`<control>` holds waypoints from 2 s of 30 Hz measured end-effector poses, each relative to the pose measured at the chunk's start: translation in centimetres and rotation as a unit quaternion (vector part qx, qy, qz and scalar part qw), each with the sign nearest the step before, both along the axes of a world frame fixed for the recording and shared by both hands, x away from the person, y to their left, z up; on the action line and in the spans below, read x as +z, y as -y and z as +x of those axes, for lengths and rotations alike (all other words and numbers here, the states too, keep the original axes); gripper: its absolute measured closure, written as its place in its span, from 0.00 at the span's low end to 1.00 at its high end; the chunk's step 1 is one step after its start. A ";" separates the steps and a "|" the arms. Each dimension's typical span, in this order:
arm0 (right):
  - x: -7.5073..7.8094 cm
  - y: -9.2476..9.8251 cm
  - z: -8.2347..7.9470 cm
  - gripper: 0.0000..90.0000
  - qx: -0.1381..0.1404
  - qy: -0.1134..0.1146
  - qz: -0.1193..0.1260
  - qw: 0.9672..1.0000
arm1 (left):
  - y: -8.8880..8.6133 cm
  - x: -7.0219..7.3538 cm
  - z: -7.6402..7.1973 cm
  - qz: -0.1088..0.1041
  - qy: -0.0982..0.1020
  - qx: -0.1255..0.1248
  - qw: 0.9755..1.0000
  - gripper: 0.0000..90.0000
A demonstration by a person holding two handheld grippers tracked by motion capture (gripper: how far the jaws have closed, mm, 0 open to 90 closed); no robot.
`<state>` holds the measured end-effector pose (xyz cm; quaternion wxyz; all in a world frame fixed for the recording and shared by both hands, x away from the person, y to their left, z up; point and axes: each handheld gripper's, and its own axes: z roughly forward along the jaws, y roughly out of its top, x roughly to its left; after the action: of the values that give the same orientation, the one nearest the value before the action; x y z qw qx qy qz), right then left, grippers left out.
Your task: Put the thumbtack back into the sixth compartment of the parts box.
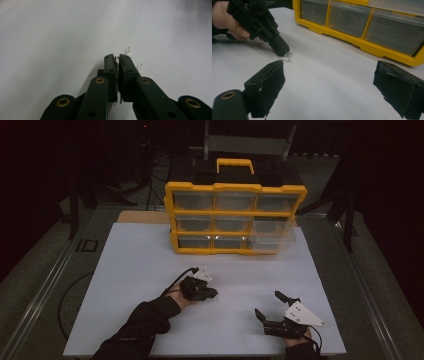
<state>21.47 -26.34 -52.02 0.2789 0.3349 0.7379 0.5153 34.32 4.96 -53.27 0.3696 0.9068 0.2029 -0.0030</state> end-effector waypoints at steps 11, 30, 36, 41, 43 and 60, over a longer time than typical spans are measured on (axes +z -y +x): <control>0.1 0.0 0.0 0.11 -0.001 0.004 0.001 1.000 | -0.2 2.0 0.1 -0.016 0.009 -0.006 1.000 0.96; -0.1 0.2 0.1 0.11 -0.001 0.001 -0.001 1.000 | 0.6 7.6 0.4 -0.045 0.035 -0.030 0.998 0.96; -0.2 0.3 0.1 0.11 -0.001 -0.002 0.000 1.000 | 0.9 9.4 0.8 -0.052 0.041 -0.039 0.997 0.96; -0.1 0.2 0.1 0.11 -0.001 -0.001 0.000 1.000 | 1.0 10.7 1.0 -0.064 0.043 -0.043 0.996 0.96; -0.1 0.3 0.1 0.11 -0.001 -0.001 -0.001 1.000 | 1.0 10.9 1.1 -0.065 0.043 -0.045 0.996 0.96; -0.1 0.2 0.0 0.11 -0.001 0.000 0.000 1.000 | 3.0 15.0 2.0 -0.078 0.063 -0.057 0.993 0.96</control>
<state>21.51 -26.53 -52.07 0.2797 0.3352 0.7378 0.5148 36.32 1.92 -38.25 0.4504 0.8837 0.1259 0.0176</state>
